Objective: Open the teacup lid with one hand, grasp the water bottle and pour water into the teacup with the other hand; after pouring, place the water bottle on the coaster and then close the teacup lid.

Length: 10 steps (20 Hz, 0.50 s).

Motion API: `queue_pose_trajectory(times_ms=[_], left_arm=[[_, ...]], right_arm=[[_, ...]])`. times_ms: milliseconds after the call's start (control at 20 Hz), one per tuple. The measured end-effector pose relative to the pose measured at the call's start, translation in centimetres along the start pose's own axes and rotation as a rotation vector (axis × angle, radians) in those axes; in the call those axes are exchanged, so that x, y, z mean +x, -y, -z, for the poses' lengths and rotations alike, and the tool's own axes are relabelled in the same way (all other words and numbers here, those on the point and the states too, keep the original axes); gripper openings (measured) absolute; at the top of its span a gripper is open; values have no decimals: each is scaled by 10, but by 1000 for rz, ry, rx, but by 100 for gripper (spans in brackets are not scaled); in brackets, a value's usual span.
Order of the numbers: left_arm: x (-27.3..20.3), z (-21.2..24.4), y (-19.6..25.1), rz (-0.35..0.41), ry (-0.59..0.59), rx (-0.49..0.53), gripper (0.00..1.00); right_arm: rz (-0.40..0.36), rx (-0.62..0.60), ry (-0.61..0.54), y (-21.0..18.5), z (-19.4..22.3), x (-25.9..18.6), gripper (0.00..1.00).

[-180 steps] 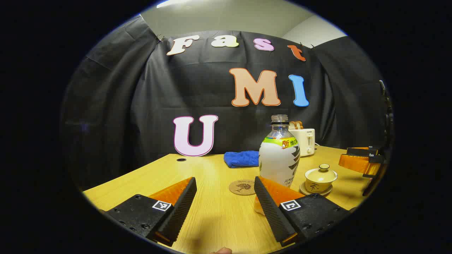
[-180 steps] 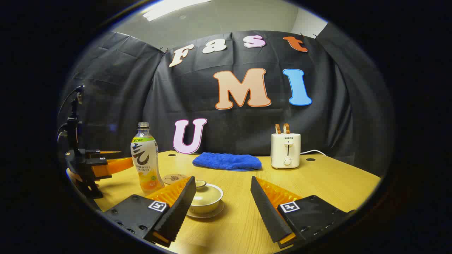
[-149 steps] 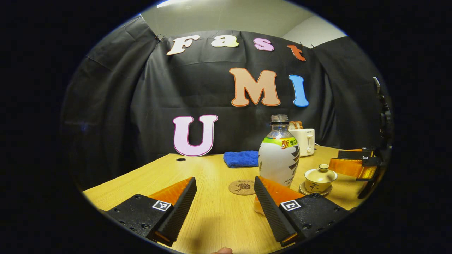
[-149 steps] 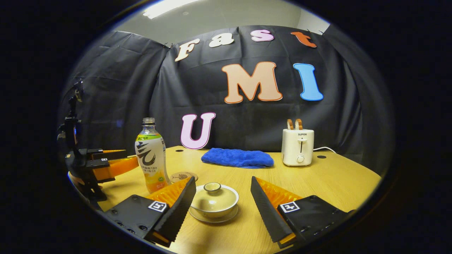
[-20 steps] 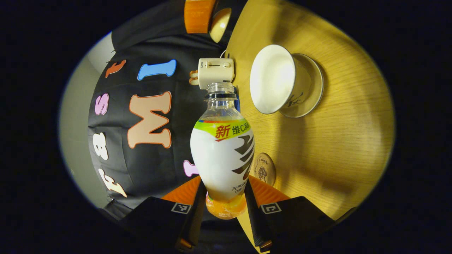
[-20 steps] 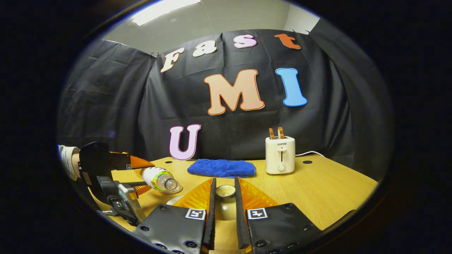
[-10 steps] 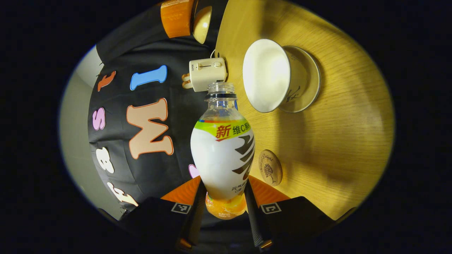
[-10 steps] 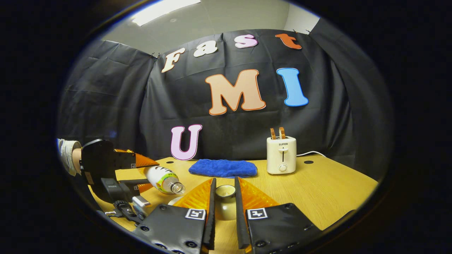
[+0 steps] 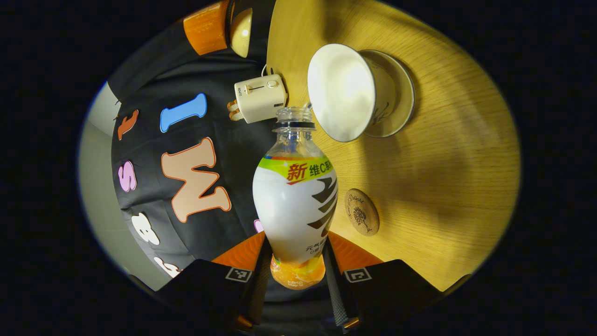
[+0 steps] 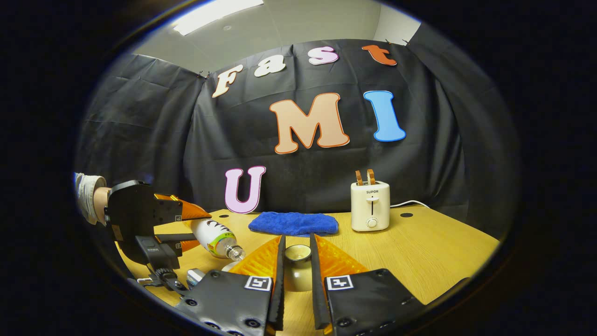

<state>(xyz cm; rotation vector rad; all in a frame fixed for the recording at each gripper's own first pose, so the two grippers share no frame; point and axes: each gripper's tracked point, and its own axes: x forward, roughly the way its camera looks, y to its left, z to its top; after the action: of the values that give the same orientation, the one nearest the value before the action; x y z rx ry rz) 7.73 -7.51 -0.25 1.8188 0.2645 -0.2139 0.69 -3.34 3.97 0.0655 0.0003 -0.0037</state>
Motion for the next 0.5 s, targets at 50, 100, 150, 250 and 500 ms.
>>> queue_pose_trajectory(times_ms=[50,100,150,250,500], left_arm=[[-1,-1,-2,0,1,13,56],[-1,0,-3,-1,-4,26,57],[-2,1,-2,1,-10,37,55],[-2,3,-4,-2,-16,56,58],[-3,4,-11,-4,-25,121,57]], right_arm=[[0,1,1,0,-1,0,29],[0,0,1,0,-1,0,29],[0,-2,3,-1,-2,-1,29],[-1,-6,8,-1,-4,-2,29],[-1,-5,11,-1,-5,-2,29]])
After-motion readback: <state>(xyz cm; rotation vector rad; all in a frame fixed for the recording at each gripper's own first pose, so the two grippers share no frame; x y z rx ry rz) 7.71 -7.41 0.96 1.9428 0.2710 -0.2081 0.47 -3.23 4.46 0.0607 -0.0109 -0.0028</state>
